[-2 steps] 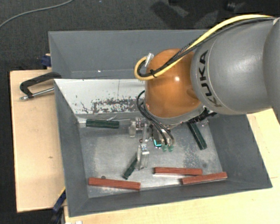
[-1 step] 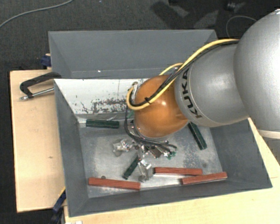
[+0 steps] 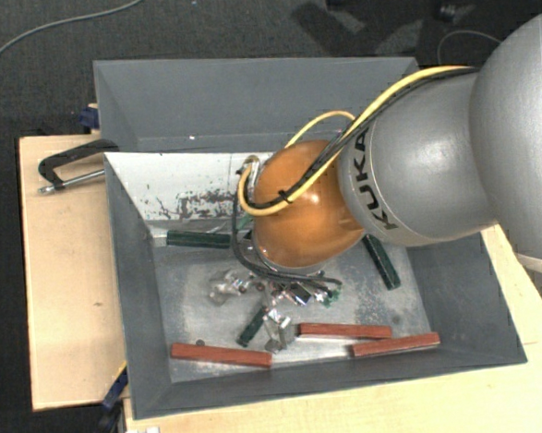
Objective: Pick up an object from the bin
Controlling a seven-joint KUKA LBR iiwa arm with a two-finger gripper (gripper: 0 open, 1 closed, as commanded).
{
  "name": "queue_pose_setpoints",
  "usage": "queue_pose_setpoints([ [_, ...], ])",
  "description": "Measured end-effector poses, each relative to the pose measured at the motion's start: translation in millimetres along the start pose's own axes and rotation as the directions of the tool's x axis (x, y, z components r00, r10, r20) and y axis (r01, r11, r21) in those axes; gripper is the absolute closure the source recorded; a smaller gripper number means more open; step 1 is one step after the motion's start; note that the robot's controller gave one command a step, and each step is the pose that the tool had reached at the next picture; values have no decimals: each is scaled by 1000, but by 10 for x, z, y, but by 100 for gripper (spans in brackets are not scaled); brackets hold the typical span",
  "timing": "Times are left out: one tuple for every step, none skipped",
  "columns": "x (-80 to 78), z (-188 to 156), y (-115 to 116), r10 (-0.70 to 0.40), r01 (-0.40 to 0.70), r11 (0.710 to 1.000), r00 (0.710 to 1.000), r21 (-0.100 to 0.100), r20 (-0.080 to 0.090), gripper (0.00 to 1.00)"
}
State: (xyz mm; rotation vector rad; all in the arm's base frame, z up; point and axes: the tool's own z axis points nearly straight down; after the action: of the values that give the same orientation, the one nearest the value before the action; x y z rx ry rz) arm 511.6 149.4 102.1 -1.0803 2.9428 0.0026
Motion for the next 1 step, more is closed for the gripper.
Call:
queue_pose_setpoints([
  [57, -86, -136, -60, 60, 998, 998, 1, 0, 0],
])
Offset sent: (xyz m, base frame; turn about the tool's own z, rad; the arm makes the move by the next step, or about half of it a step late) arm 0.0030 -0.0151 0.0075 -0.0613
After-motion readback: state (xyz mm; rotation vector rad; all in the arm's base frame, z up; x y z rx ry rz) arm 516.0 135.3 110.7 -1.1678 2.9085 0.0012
